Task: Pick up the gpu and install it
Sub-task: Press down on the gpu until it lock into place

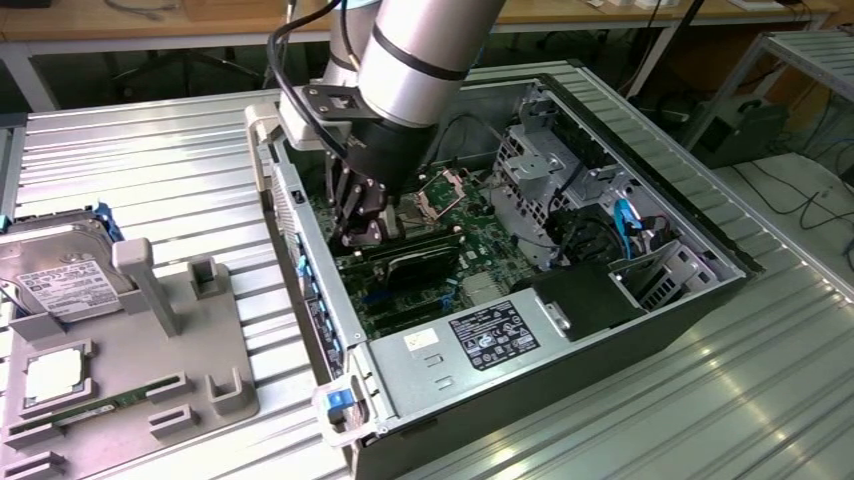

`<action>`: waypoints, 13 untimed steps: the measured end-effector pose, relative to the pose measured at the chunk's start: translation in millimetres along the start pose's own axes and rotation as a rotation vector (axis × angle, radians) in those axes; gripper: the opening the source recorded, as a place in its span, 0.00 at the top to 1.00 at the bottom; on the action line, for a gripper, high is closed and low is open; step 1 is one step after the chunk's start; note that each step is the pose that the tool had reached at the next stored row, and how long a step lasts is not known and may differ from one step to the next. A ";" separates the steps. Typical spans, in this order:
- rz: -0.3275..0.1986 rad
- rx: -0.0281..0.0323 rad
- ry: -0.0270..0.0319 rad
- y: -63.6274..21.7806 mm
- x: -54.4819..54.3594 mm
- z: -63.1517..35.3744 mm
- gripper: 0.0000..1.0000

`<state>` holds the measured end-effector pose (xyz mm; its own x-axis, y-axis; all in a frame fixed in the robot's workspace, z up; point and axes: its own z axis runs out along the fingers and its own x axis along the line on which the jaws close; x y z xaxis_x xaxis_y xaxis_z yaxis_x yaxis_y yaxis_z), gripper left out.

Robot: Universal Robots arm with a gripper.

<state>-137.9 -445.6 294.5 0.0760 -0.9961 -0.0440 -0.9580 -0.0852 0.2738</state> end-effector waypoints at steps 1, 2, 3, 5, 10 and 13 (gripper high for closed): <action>0.000 -0.0013 -0.0001 0.1 1.1 0.0 0.89; 0.000 -0.0029 -0.0002 0.2 2.5 -0.1 0.89; 0.000 -0.0042 -0.0003 0.3 3.4 0.0 0.89; 0.000 -0.0089 -0.0009 0.4 4.7 0.2 0.89; 0.000 -0.0134 -0.0010 0.3 4.9 1.0 0.89; 0.000 -0.0150 -0.0010 0.1 5.0 2.2 0.89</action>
<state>-138.3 -450.5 292.1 0.0755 -0.9961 -0.0449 -0.9538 -0.0853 0.2882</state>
